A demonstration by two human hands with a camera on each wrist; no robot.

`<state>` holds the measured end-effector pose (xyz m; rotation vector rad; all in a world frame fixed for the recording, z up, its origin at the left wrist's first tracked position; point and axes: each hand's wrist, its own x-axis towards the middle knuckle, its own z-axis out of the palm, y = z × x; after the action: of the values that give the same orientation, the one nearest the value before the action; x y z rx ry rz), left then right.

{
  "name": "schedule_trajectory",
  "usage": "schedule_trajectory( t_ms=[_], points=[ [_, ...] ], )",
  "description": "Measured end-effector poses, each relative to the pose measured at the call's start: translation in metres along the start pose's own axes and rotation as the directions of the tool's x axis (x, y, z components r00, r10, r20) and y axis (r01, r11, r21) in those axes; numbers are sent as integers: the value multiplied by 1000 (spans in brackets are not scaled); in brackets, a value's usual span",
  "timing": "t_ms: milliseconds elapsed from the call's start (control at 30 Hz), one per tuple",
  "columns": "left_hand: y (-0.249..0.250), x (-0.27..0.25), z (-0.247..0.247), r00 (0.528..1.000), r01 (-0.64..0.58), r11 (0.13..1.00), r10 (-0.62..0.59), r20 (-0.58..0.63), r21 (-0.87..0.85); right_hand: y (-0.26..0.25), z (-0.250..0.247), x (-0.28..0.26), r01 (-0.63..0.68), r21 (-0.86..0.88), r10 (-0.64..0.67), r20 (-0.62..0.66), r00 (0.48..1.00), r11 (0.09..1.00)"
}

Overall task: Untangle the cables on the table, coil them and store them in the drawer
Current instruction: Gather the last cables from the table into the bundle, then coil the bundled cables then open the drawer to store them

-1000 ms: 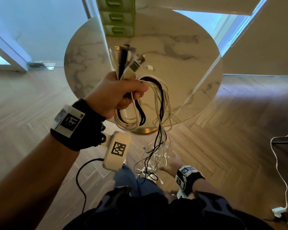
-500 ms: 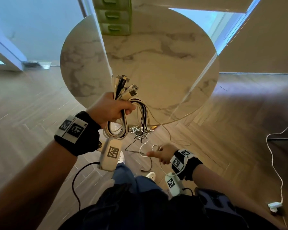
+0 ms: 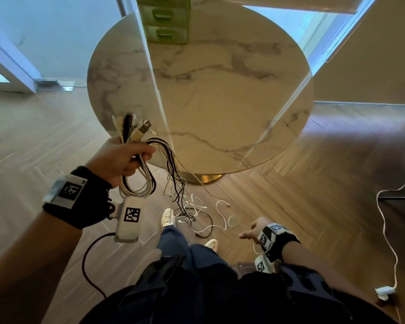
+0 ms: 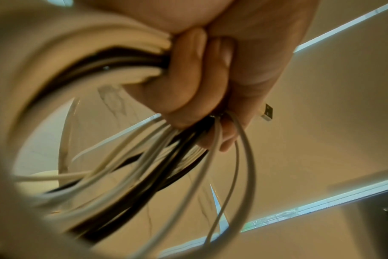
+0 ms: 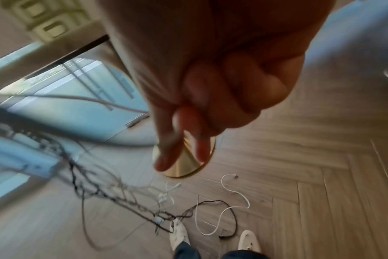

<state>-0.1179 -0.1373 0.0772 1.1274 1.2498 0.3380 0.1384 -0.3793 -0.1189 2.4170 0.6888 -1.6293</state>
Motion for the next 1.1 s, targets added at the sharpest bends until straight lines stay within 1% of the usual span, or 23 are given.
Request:
schedule_trajectory(
  t_ms=[33,67,100,167,200,233,267,300,333,367,400,467,533,600,667,700,733,767,800,867,967,1100],
  points=[
    [-2,0,1,1000,3,1000,-3,3,11,3,3,5,-5,165,5,5,1000,986],
    [-4,0,3,1000,3,1000,-3,8,21,4,6,7,-11,304,10,4,1000,953],
    [-6,0,5,1000,1,1000,-1,13,29,4,7,11,-11,396,16,-8,1000,918],
    [-8,-2,10,1000,2,999,-3,21,43,-2,8,14,12,465,0,-26,1000,885],
    [-9,-3,13,1000,4,999,-6,27,49,-5,8,16,47,450,-28,-50,998,892],
    [-10,-4,15,999,5,999,-7,37,54,-9,8,17,86,399,-59,-81,995,913],
    [-10,-4,17,999,4,998,-7,50,60,-12,8,16,127,308,-96,-112,989,943],
    [-11,-5,19,998,4,997,-9,62,72,-16,9,15,161,172,-136,-150,979,972],
    [-11,-6,21,997,6,996,-13,75,90,-20,9,10,188,18,-180,-200,963,982],
    [-12,-6,22,996,10,994,-20,86,111,-27,9,4,219,-82,-233,-259,937,972],
    [-12,-6,22,995,17,991,-29,95,132,-37,7,-5,269,-112,-291,-321,901,957],
    [-13,-6,23,993,29,986,-47,110,165,-64,4,-27,438,-28,-410,-411,814,899],
    [-14,-7,26,990,32,980,-58,128,197,-95,2,-55,626,80,-534,-445,718,775],
    [-15,-10,32,984,34,975,-72,164,221,-126,1,-84,770,162,-653,-441,616,617],
    [-15,-15,38,973,38,974,-88,215,224,-150,3,-102,864,218,-755,-421,503,454],
    [-14,-18,41,966,39,974,-94,239,223,-158,5,-105,887,237,-782,-420,461,395],
    [-13,-21,42,961,35,975,-94,260,221,-163,5,-108,898,249,-790,-429,439,363],
    [-11,-23,43,957,28,975,-89,276,218,-166,6,-107,898,256,-785,-437,439,359],
    [-9,-25,42,954,19,976,-82,289,216,-167,6,-104,891,261,-779,-436,451,371],
    [-6,-29,42,952,-5,978,-60,301,211,-163,8,-91,866,254,-760,-414,501,432],
    [-1,-31,45,961,-29,984,-20,277,174,-151,15,-69,839,216,-754,-369,543,499],
    [2,-33,50,968,-56,985,14,250,161,-141,27,-52,806,247,-734,-332,592,538]
  ],
)
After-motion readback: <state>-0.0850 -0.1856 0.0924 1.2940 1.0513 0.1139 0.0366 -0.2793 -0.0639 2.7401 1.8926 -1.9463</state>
